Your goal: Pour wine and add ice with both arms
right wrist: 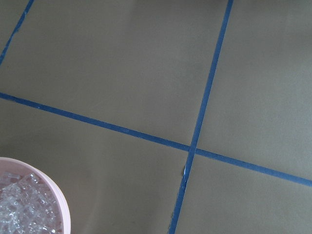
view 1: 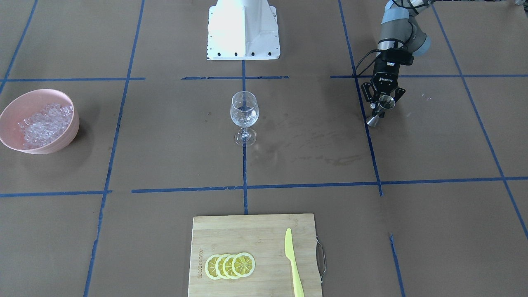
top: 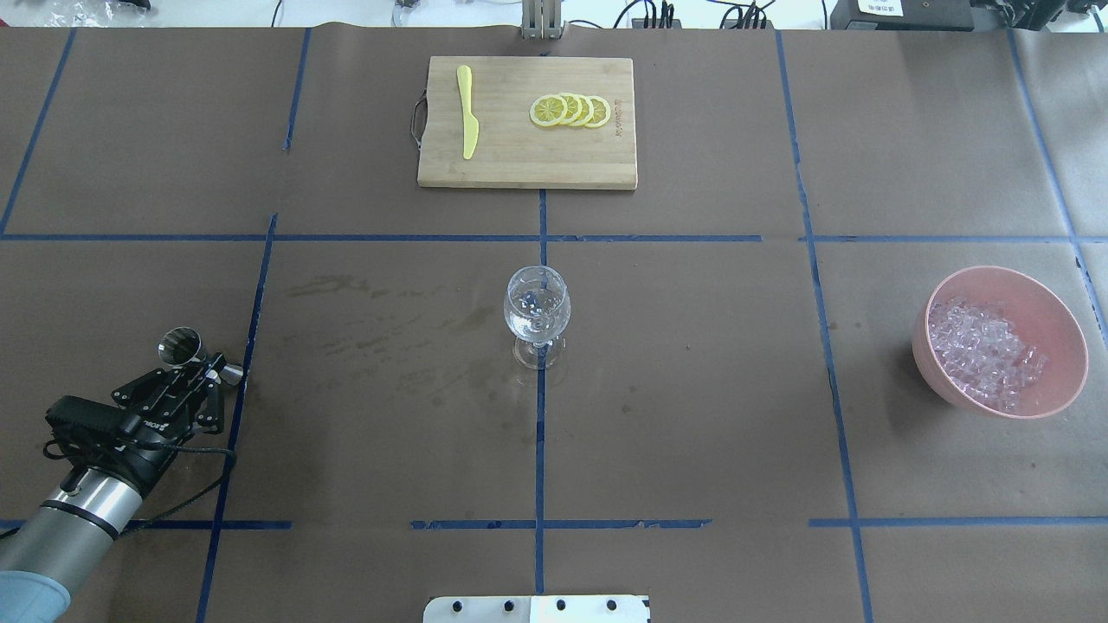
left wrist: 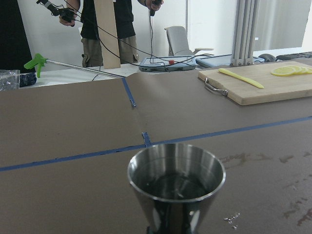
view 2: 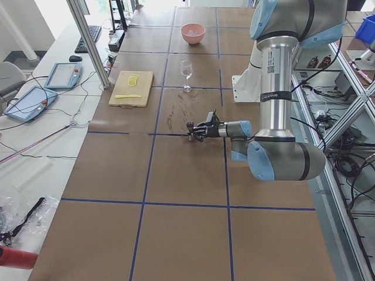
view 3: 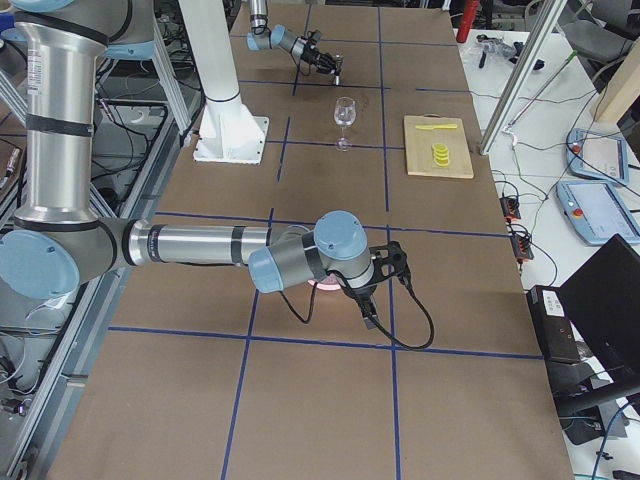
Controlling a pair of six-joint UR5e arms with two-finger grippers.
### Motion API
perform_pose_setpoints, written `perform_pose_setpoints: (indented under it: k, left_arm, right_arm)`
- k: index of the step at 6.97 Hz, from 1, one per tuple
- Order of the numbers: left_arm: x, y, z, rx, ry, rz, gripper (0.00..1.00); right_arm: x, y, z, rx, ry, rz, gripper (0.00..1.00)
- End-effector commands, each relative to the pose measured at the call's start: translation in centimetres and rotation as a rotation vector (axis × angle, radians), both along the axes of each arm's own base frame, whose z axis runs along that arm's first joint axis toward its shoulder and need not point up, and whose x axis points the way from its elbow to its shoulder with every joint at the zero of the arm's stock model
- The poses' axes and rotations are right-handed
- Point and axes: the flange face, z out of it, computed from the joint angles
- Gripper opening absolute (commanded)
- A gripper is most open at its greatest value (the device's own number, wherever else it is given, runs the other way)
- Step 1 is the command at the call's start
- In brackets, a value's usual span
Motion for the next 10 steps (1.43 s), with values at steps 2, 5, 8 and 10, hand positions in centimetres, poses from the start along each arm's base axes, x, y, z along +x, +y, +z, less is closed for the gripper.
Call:
perform_pose_setpoints:
  k: [2, 5, 8, 10]
  left_arm:
    - [-0.6, 0.1, -3.7, 0.101, -0.078, 0.028, 0.0]
    - [-0.8, -1.8, -8.0, 0.22, -0.057, 0.043, 0.0]
    - [1.5, -4.7, -11.9, 0.237, -0.038, 0.077, 0.0]
    - [4.2, -6.1, -17.2, 0.267, -0.089, 0.062, 0.0]
  right_arm:
    - [0.0, 0.0, 0.2, -0.002, 0.001, -0.001, 1.0]
    - [0.0, 0.0, 0.1, -0.001, 0.001, -0.001, 1.0]
    - [0.0, 0.0, 0.2, -0.002, 0.001, -0.001, 1.0]
    - [0.0, 0.0, 0.2, -0.002, 0.001, -0.001, 1.0]
